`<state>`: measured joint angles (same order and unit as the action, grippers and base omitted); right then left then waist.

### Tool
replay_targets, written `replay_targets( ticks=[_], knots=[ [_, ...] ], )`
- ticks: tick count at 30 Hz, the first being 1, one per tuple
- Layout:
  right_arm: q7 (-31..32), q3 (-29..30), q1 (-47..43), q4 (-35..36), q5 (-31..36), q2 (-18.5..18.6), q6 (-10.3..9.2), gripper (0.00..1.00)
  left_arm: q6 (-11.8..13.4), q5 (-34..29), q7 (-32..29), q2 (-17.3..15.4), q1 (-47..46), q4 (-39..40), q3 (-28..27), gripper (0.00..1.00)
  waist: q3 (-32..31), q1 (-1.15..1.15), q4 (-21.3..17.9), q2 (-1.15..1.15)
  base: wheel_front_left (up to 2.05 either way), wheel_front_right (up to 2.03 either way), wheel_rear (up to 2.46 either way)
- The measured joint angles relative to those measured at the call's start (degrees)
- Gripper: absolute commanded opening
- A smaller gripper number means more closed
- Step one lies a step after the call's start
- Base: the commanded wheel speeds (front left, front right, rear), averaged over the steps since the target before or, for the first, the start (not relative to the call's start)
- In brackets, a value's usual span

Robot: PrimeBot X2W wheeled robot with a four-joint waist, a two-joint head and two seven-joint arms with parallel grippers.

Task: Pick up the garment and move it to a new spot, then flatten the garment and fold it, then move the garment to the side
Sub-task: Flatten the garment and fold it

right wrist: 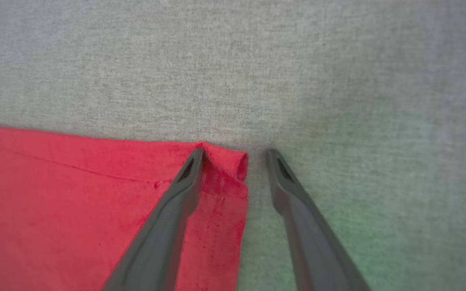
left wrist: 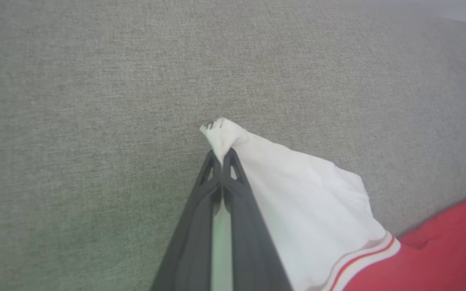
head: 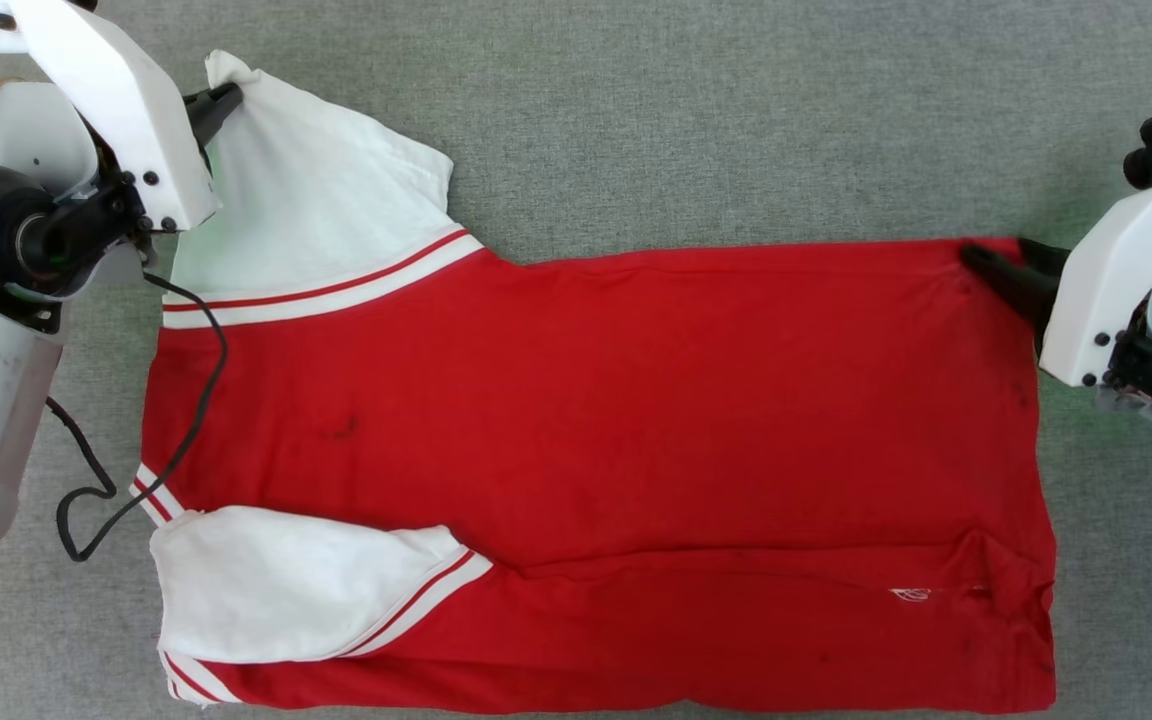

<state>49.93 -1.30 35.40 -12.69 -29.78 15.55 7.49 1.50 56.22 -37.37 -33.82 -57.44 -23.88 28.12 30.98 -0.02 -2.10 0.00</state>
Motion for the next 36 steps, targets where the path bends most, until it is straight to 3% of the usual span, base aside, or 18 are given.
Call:
replay_targets(
  ticks=[5,11,17,22,32,36],
  knots=[
    [-0.9,-1.1,0.9,-0.1,0.6,0.5,0.0,0.0,-0.5,0.0,1.5,0.3,0.0,-0.9,0.0,0.0,-0.7,0.0,0.3,0.0,0.0,0.0,0.0],
    [-6.2,-0.6,0.2,2.5,2.5,0.7,0.01,0.0,-1.5,0.8,4.7,0.4,1.7,-1.6,-1.2,0.0,-3.7,0.01,0.4,0.0,0.0,0.0,0.0],
    [-9.0,1.0,-3.9,4.8,3.6,0.5,0.01,0.0,-2.0,3.4,8.8,-0.1,6.5,0.8,-4.1,0.0,-7.6,0.01,0.5,0.0,0.0,0.0,0.0],
    [-10.7,2.0,-10.2,6.9,3.5,-0.4,0.01,0.0,-1.4,4.5,12.5,-1.2,15.2,4.2,-5.4,0.0,-11.3,0.01,0.8,0.0,0.0,0.0,0.0],
    [-13.2,3.3,-25.9,10.7,1.6,-2.3,0.01,0.0,2.9,8.2,19.0,-2.3,39.0,12.1,-8.2,0.0,-19.1,0.01,1.7,0.0,0.0,0.0,0.0],
    [-14.4,3.7,-31.8,10.4,0.9,-3.8,0.01,0.0,4.3,10.0,20.0,-1.4,47.1,13.5,-7.9,0.0,-21.3,0.0,2.1,0.0,0.0,0.0,0.0]
  ],
)
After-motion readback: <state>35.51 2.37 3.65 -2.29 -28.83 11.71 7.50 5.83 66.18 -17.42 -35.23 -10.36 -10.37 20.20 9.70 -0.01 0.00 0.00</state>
